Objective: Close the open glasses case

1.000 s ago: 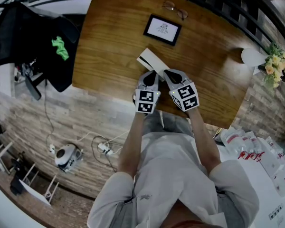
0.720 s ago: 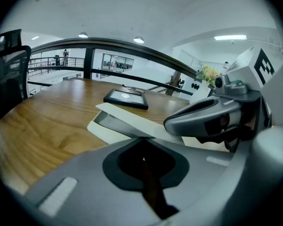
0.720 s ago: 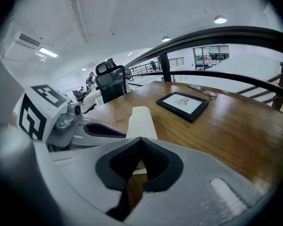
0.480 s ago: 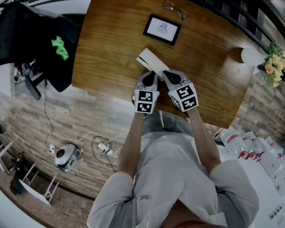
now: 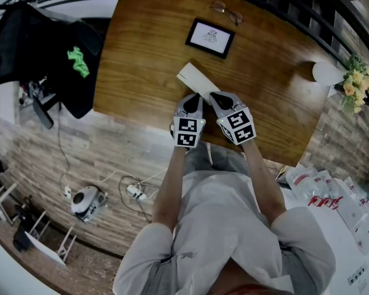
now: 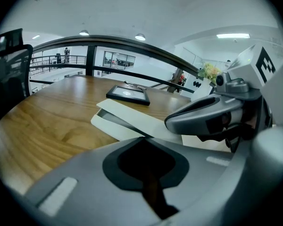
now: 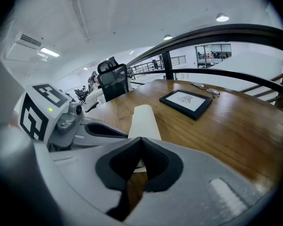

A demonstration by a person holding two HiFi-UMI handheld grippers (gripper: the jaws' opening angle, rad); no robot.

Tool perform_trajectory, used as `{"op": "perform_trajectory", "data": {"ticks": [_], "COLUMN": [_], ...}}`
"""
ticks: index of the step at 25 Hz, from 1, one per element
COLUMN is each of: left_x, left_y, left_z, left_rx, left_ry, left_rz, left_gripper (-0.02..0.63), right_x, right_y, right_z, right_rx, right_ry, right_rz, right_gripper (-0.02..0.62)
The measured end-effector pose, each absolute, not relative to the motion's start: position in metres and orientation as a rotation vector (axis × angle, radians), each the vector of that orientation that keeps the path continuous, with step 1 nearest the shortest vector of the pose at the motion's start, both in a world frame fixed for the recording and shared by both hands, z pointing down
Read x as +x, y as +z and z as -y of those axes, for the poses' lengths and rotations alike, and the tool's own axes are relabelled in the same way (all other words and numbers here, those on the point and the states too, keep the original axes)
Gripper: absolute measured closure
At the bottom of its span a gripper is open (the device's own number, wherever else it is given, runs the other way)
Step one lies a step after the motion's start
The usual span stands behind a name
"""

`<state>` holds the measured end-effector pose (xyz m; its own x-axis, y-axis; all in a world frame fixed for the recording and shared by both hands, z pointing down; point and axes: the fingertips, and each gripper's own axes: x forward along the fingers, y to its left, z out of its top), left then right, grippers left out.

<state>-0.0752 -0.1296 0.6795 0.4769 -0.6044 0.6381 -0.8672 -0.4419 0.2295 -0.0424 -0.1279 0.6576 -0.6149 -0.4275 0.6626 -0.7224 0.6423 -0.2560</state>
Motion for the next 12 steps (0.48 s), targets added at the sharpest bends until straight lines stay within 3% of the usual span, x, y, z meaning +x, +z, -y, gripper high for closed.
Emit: {"op": "perform_trajectory", "data": {"ticks": [12], "left_x": [-0.0771], "left_y": [0.6817], "left_z": [0.1256], "left_rx": [2.177], "left_ry": [0.686], "left_rz": [1.207], "left_gripper": [0.587], "right_x": [-0.0454], "right_y": [0.6582], "right_z": [0.1236], "right_rx": [0.873], "right_ry": [0.700], "right_rz": [2.303], "right_gripper": [0.592]}}
